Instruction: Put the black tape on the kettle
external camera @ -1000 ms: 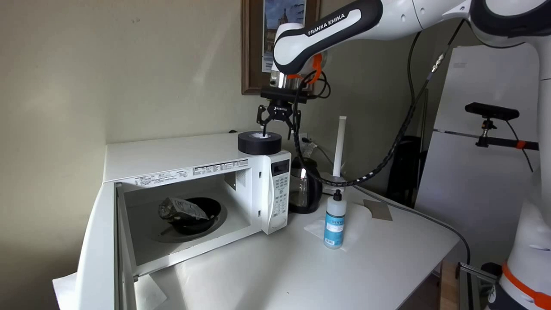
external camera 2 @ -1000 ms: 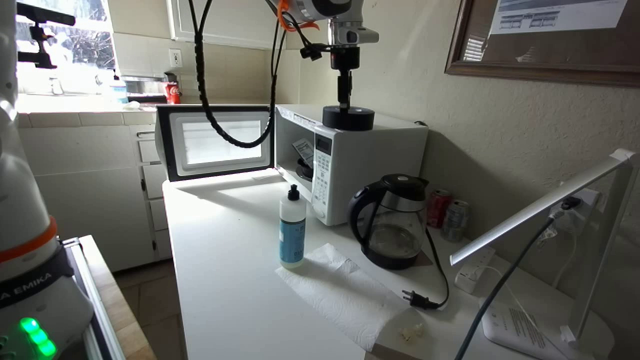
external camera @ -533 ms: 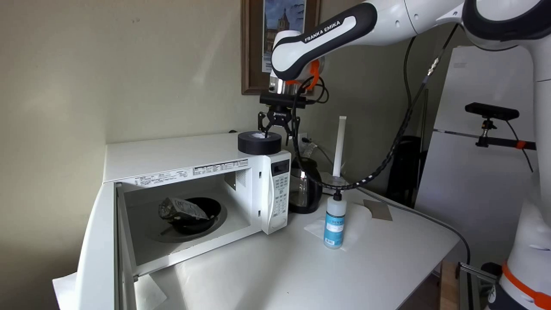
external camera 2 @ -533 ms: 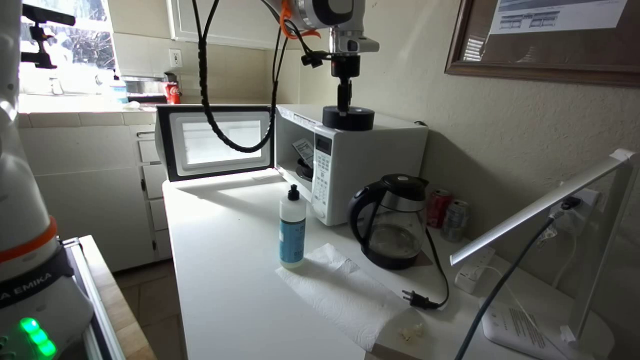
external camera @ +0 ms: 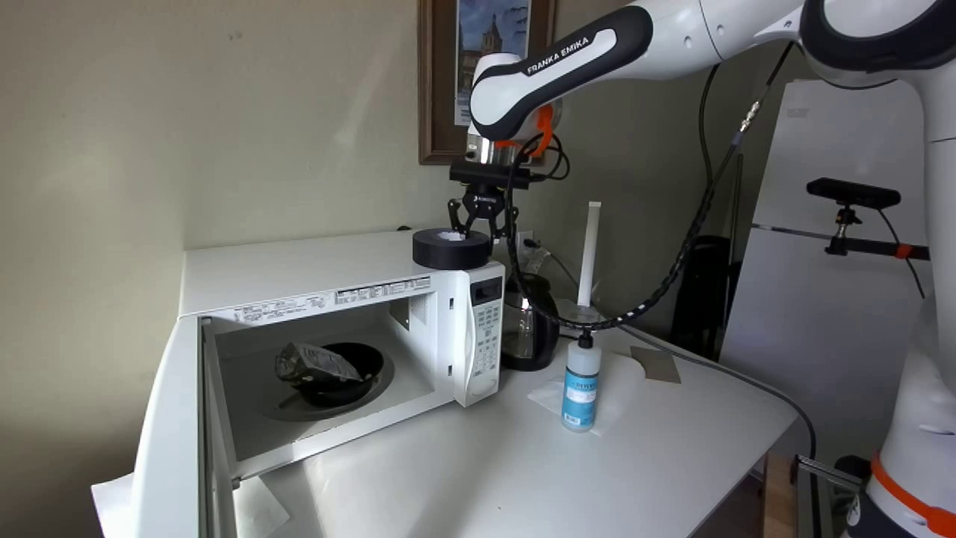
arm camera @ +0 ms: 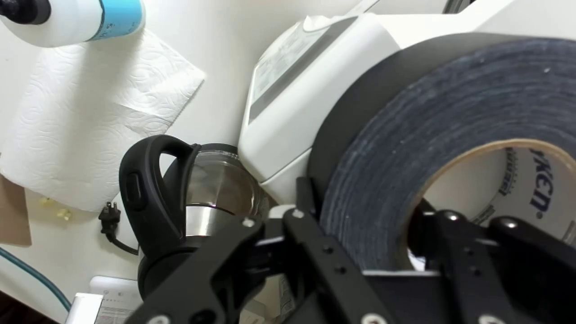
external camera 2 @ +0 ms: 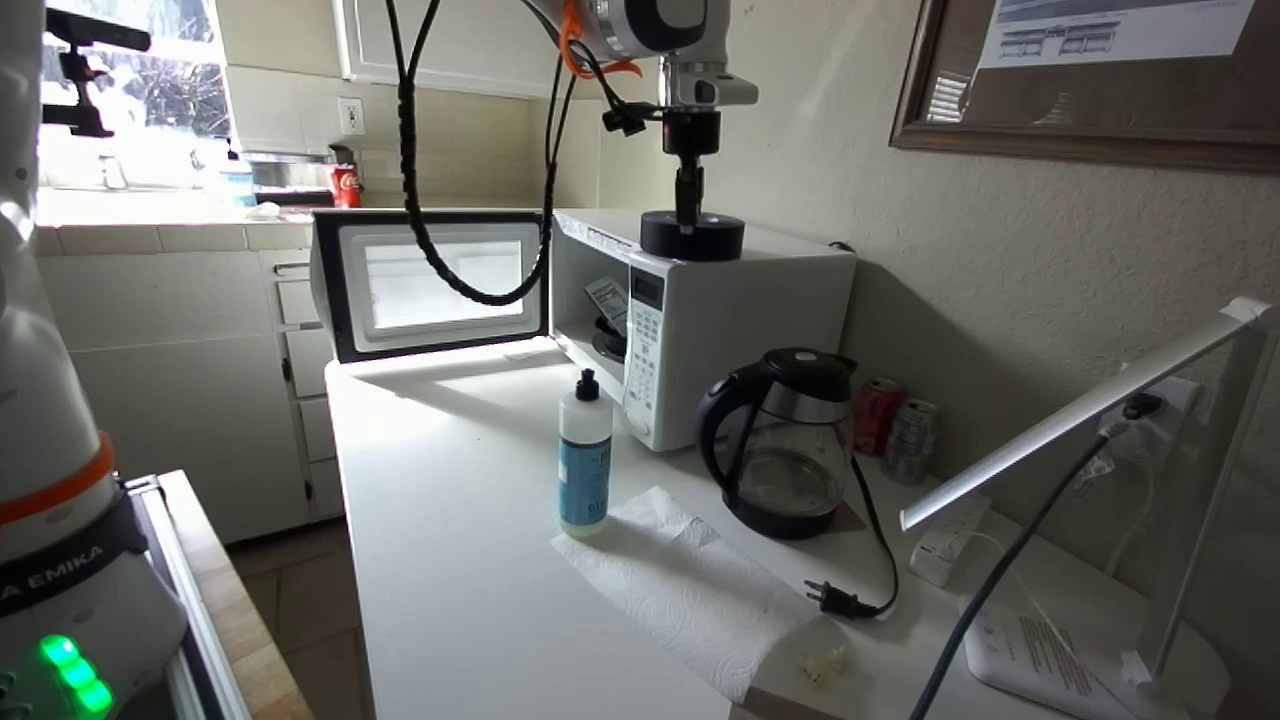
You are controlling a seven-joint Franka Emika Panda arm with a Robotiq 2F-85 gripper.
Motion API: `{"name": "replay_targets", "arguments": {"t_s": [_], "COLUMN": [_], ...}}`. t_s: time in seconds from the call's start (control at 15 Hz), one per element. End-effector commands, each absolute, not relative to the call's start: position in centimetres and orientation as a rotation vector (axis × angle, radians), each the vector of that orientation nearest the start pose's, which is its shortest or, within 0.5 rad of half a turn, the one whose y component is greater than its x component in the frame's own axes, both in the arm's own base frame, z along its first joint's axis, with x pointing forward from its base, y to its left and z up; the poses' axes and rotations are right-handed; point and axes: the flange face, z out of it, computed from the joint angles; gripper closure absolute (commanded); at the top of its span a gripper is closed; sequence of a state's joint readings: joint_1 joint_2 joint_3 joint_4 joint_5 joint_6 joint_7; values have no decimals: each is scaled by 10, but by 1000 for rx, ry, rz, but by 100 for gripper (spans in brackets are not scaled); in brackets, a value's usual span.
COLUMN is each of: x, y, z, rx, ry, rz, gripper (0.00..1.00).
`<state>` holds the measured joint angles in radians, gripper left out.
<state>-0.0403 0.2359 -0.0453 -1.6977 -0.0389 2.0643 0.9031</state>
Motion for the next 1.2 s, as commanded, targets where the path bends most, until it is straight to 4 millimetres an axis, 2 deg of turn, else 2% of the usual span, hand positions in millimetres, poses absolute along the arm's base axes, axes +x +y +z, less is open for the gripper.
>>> {"name": "replay_targets", "arguments": {"t_s": [0.0,0.13,0.4,0.53,0.67,0.8,0.93,1.13], "x": [628,610,568,547,530,527,531,547], "y": [-65,-85,-151,-182,-204,-221,-228,-228], "z": [489,502,522,524,513,494,477,455], "rx": [-2713,-2675,-2524,-2457,-2421,-2380,-2352,-2346], "ry": [1490,1548,1775,1896,2001,2085,2130,2157], "rz": [-218,-238,-284,-296,-289,-254,-216,-195], "gripper": [79,79,79,79,79,79,79,79]}}
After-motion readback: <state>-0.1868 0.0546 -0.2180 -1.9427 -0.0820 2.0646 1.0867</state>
